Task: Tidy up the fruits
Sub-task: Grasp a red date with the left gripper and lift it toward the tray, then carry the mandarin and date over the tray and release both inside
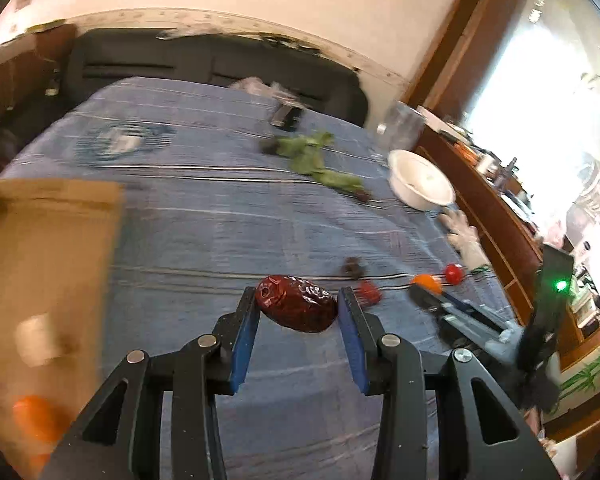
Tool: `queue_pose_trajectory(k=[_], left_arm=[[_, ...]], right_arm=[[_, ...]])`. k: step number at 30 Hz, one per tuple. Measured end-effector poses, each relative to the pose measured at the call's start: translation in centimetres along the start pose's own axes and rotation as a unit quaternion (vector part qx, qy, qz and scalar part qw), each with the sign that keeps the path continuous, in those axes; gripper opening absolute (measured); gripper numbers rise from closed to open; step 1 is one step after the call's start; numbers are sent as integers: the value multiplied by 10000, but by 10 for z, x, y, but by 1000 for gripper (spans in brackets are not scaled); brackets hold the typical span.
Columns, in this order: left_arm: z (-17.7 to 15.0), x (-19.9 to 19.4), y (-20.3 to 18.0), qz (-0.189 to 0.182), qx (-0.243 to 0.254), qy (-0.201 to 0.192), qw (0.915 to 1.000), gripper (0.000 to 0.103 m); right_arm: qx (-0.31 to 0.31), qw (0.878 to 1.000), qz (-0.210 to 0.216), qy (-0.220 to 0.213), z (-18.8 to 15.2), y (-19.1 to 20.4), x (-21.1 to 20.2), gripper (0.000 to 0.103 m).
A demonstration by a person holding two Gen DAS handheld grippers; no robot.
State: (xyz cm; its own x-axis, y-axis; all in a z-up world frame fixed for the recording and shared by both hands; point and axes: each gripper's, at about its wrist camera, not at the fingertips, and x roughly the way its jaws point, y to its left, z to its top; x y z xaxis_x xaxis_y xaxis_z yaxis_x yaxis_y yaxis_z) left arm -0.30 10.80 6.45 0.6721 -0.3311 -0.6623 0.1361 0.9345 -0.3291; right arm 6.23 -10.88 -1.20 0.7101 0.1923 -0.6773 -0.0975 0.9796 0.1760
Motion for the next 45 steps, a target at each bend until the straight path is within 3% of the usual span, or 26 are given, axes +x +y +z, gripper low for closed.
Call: queue_pose_trajectory(k=[6, 11, 15, 25, 36, 45], left_arm=[[-1, -51, 84, 945, -364, -155, 9947, 39], [-12, -78, 140, 1346, -820, -114, 9874, 39], [-31, -86, 153, 1408, -957, 16, 9854, 39], [-57, -85, 166, 1446, -991, 157, 9844, 39], [-60, -76, 170, 1532, -1059, 280, 9821, 39], [-41, -73, 174, 1603, -1100, 247, 9806, 39]], right_arm=[[-326, 9978, 567, 117, 0, 53, -18, 34], [-584, 9917, 1098, 332, -1, 110, -16, 34], [-850, 9840, 1478, 520, -3, 159, -9, 34], [-1426, 9690, 1827, 860, -2, 250, 20, 35], [-1597, 9616, 1724, 1420, 7, 296, 74, 35], [-1786, 9594, 1644, 1435, 0, 304, 80, 34]])
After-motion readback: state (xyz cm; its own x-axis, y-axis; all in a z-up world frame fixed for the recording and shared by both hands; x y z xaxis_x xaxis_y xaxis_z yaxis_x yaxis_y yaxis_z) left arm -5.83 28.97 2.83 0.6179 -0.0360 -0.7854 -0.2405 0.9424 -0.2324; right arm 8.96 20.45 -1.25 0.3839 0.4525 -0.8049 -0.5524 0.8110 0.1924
